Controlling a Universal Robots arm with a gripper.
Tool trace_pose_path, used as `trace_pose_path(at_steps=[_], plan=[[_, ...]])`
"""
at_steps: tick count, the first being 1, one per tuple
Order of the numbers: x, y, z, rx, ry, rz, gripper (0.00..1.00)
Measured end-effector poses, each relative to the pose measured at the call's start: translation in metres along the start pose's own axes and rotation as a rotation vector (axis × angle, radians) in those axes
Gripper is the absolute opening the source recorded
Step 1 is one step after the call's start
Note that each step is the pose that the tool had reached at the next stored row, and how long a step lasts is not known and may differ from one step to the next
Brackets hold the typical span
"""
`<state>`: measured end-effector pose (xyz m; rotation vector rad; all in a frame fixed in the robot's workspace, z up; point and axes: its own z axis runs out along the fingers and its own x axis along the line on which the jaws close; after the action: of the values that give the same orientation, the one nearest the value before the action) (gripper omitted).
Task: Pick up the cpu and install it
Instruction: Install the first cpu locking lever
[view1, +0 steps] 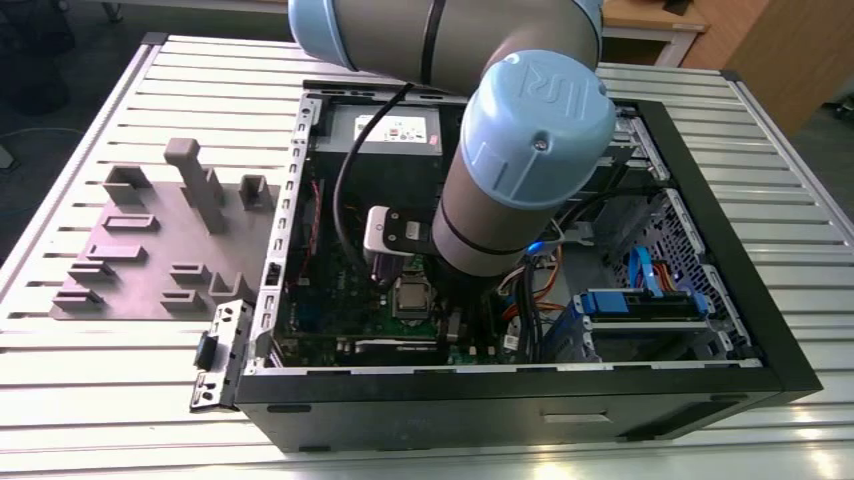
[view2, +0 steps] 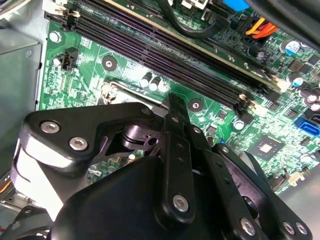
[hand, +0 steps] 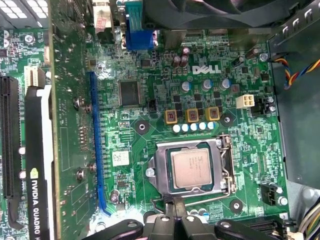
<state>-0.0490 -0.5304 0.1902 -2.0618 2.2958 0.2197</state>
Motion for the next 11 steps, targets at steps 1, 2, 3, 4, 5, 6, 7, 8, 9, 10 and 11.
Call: trace_pose_path(at_steps=[1, 2, 3, 4, 5, 6, 7, 8, 9, 10, 11], plan=[[0.0000, 0.0000, 0.0001, 0.0001, 0.0001, 0.000, 0.10], [0.0000, 0.0000, 0.0003, 0.0002, 0.0000, 0.000, 0.10], [0.0000, 0.0000, 0.0006, 0.0003, -0.0002, 0.000, 0.10], [0.0000, 0.0000, 0.0007, 0.0003, -0.0001, 0.000, 0.10], [0.0000, -0.0001, 0.0008, 0.0003, 0.0000, 0.000, 0.10], [0.0000, -0.0001, 0.0009, 0.0003, 0.0001, -0.001, 0.10], [-0.0001, -0.0001, 0.0010, 0.0003, 0.0000, -0.001, 0.10], [-0.0002, -0.0001, 0.0011, 0.0003, -0.0001, -0.001, 0.10], [-0.0003, -0.0002, 0.0012, 0.0003, -0.0002, -0.001, 0.10], [-0.0004, -0.0003, 0.0014, 0.0003, -0.0003, -0.001, 0.10], [-0.0006, -0.0004, 0.0015, 0.0003, -0.0004, -0.001, 0.10]])
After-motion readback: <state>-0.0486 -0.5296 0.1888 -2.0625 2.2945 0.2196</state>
